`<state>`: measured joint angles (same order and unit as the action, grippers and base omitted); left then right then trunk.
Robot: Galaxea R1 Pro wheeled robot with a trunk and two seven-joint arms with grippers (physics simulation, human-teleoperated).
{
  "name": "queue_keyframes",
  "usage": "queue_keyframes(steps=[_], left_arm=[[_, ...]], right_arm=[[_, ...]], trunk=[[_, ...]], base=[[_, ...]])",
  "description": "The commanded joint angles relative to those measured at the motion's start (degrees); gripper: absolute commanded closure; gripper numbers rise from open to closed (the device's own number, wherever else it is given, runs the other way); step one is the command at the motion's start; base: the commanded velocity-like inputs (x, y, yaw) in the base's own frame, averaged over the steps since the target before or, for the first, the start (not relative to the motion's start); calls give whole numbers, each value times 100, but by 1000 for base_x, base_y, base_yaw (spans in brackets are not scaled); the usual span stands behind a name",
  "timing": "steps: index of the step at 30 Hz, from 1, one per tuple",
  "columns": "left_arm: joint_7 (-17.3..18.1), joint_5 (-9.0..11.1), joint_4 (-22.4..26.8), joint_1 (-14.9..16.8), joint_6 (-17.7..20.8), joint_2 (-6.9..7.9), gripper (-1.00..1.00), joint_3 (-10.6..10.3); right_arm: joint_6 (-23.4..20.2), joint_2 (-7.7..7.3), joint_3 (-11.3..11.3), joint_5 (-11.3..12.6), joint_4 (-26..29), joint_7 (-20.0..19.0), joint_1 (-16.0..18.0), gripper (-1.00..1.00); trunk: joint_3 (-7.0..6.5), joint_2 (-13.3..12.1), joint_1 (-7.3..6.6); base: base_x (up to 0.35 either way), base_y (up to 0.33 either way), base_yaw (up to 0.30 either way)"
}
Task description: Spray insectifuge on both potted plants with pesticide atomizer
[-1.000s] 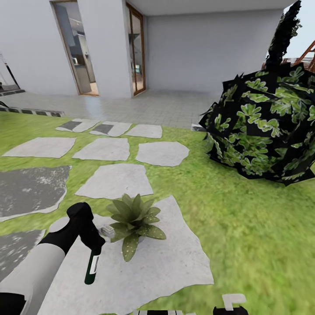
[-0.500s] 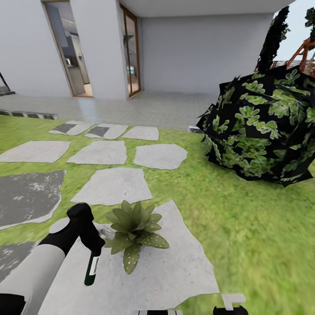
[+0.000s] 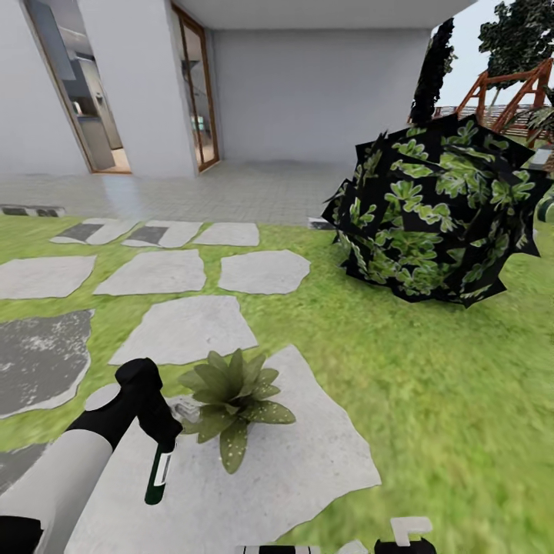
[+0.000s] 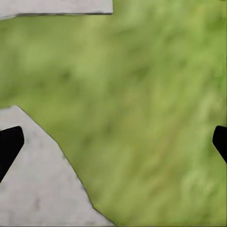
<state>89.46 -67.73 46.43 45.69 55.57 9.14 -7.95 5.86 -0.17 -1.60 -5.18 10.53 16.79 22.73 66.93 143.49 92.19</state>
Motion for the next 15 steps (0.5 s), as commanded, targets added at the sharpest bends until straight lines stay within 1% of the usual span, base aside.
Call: queue_keyframes(steps=[1,3,7,9,12,15], left_arm=[[54,-44,3,-1,57,5,100,-28],[54,-42,-1,-14,54,-4,100,-44],[54,-20,-9,-36,37,5,100,-48],[54,-34,-11,-250,28,9,100,-54],[54,-39,13,-601,25,-30,100,-80],[54,-39,49,-650,30,-43,100,-75]], right_arm=[[0,-1,-15,-53,-4,35,4,-100],[0,-1,-15,-53,-2,35,4,-100],[-1,-1,-15,-53,-2,35,4,-100],[1,-2,-15,-53,-4,35,4,-100],[10,-8,-15,-53,-9,35,4,-100],[11,-11,-15,-53,-14,35,4,-100]], trunk=[[5,2,-1],[5,2,-1],[5,2,-1],[5,2,-1],[5,2,-1],[5,2,-1]], base=[[64,302,-24],[67,284,-12],[18,84,-2],[3,13,0],[1,4,0],[0,0,0]])
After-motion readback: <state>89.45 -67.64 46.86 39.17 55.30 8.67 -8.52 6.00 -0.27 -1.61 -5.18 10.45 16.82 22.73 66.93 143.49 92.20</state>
